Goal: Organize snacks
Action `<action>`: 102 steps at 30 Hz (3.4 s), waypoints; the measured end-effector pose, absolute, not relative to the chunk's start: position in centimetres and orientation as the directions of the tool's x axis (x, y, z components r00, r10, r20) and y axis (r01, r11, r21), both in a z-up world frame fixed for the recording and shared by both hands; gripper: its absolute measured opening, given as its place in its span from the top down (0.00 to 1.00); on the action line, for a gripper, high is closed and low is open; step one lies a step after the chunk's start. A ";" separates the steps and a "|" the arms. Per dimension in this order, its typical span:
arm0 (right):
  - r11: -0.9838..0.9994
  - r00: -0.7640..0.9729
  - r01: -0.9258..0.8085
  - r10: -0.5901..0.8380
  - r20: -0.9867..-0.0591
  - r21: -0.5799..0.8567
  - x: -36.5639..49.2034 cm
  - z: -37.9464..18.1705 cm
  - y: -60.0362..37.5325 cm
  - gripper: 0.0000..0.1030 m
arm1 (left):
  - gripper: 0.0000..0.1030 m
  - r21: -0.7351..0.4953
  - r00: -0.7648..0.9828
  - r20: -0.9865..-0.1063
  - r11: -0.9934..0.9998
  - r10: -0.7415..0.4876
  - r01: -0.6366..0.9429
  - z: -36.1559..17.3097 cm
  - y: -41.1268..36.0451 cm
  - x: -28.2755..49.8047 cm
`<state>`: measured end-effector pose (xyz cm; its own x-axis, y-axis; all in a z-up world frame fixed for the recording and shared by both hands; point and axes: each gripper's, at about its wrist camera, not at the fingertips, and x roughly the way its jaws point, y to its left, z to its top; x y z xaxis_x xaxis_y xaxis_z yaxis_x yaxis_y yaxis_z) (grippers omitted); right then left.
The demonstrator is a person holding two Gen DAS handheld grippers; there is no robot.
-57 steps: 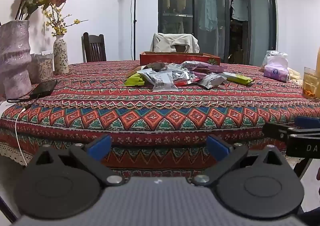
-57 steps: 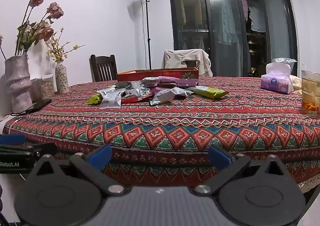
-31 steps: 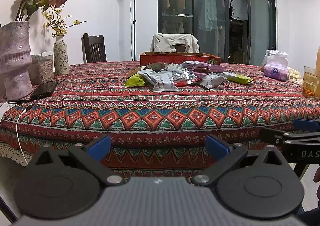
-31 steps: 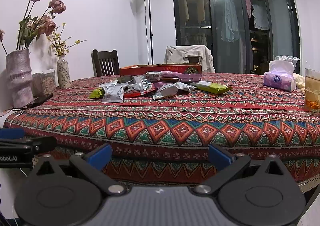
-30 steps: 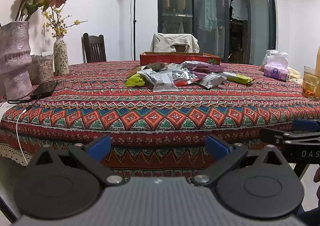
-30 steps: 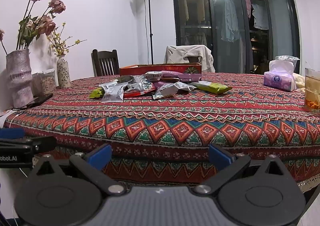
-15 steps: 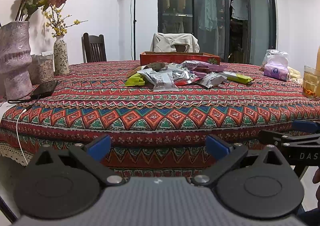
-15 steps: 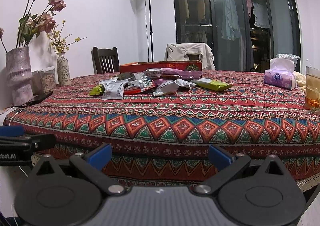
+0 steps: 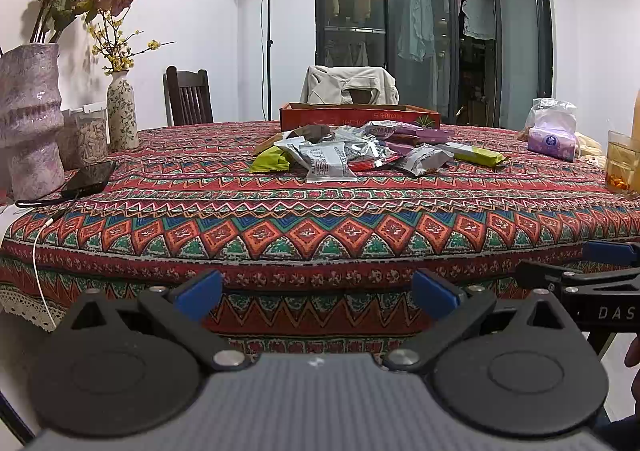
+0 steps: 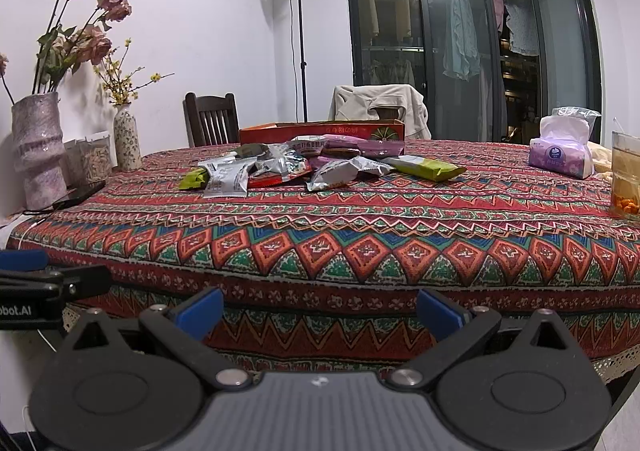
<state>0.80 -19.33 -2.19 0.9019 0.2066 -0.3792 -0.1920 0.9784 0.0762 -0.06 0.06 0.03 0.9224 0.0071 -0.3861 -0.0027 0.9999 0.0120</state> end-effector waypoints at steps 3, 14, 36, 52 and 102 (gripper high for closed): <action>0.978 0.902 -0.192 0.206 -0.380 0.076 0.8 -2.2 -19.3 0.00 | 0.00 0.012 0.923 -0.386 1.000 0.007 -0.003 -0.1 0.1 -0.1; 0.978 0.901 -0.192 0.206 -0.381 0.076 0.8 -2.2 -19.3 0.00 | 0.00 0.012 0.922 -0.386 1.000 0.008 -0.003 0.0 0.1 0.0; 0.976 0.898 -0.197 0.218 -0.383 0.094 1.5 -1.4 -19.9 0.00 | 0.00 0.014 0.923 -0.384 1.000 0.007 -0.001 0.1 -0.4 1.1; 0.981 0.935 -0.189 0.194 -0.297 0.045 13.1 3.3 -22.9 0.00 | 0.00 0.011 0.909 -0.416 0.999 -0.032 0.040 2.8 -0.8 15.6; 0.908 0.728 -0.419 0.316 -0.608 -0.030 27.5 1.8 -18.6 0.55 | 0.59 -0.034 0.802 -0.596 0.999 -0.043 0.029 4.8 -1.5 22.8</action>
<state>27.46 -18.56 1.80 0.7284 0.3164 -0.6077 -0.4190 0.9075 -0.0296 22.77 -1.51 4.82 0.8021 -0.0434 -0.5956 0.0292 0.9990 -0.0335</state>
